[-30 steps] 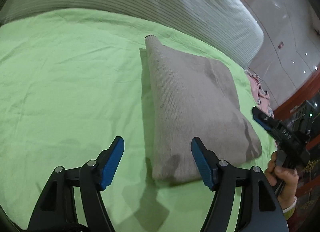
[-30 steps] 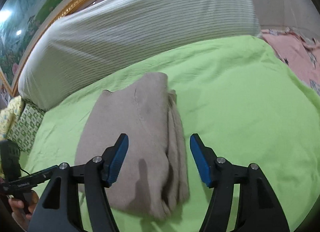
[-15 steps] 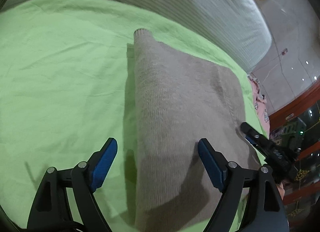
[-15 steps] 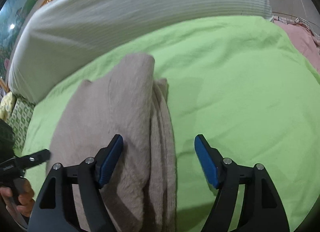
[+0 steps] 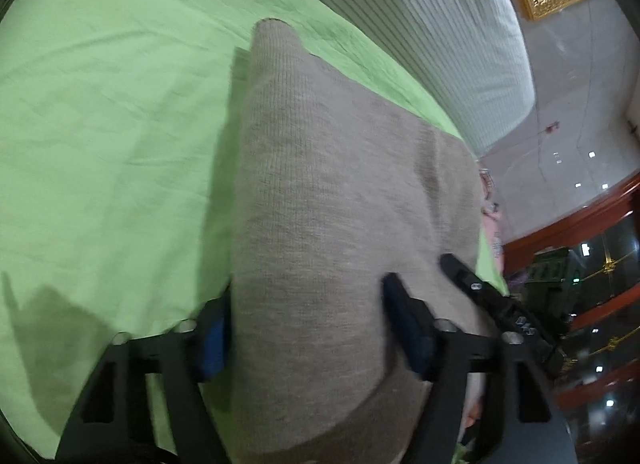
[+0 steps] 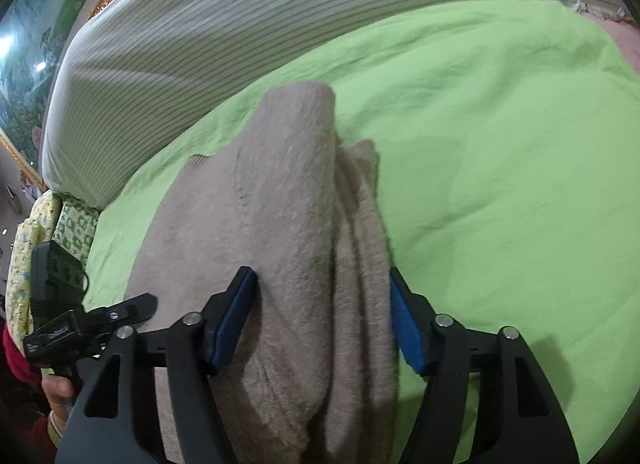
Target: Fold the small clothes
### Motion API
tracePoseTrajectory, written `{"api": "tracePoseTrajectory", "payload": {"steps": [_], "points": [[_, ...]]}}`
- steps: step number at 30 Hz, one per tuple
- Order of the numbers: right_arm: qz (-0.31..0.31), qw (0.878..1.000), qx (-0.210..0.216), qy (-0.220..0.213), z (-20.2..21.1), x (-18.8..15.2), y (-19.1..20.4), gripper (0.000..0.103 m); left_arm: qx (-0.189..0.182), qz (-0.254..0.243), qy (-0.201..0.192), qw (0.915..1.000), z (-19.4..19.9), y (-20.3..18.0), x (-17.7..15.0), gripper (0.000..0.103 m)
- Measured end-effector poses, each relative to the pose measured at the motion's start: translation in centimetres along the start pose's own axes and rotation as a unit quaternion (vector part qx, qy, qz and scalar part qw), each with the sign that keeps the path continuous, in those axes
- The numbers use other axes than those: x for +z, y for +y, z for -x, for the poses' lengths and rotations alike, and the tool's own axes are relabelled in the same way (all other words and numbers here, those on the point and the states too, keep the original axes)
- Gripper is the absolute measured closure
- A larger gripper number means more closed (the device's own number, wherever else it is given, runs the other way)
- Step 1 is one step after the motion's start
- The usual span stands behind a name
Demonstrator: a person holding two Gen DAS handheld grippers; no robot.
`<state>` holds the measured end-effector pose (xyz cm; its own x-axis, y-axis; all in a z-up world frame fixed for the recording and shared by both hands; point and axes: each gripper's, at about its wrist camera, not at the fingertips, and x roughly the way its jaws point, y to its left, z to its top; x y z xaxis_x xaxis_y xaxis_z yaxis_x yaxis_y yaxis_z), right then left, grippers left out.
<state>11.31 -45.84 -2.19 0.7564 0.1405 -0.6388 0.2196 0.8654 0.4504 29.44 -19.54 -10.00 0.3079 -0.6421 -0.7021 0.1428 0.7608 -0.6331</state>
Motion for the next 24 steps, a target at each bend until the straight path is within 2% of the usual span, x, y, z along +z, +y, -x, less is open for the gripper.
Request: {"api": "tracePoseTrajectory", "payload": {"steps": [3,4,6,8,11,15,19,24], "points": [[-0.013,1.000,0.022,0.008,-0.1,-0.3,0.3,0.063,0.004,-0.021,-0.008,0.9997,0.4,-0.7,-0.1,0.053],[-0.011,1.000,0.020,0.005,0.1,-0.3,0.5,0.065,0.003,-0.028,-0.012,0.9995,0.7,-0.9,-0.2,0.058],[-0.003,1.000,0.017,-0.005,0.8,-0.5,1.7,0.070,0.000,-0.037,-0.020,0.9991,1.9,-1.4,-0.5,0.062],[-0.003,0.999,0.031,-0.011,1.5,-0.8,2.5,0.072,-0.005,-0.035,-0.029,0.9990,3.5,-1.7,-0.9,0.064],[0.010,0.998,0.057,-0.012,2.7,-1.6,5.5,0.073,0.008,-0.036,-0.057,0.9977,7.2,-1.7,-2.3,0.064],[0.032,0.995,0.096,-0.007,2.7,-3.7,10.0,0.073,0.021,-0.022,-0.097,0.9948,14.2,0.9,-5.2,0.064],[0.043,0.987,0.157,0.003,1.2,-6.4,15.1,0.073,0.044,-0.009,-0.116,0.9922,19.4,4.1,-7.2,0.064],[0.055,0.979,0.193,0.040,-2.1,-9.8,19.7,0.073,0.076,0.006,-0.125,0.9893,23.6,8.4,-8.7,0.064]]}}
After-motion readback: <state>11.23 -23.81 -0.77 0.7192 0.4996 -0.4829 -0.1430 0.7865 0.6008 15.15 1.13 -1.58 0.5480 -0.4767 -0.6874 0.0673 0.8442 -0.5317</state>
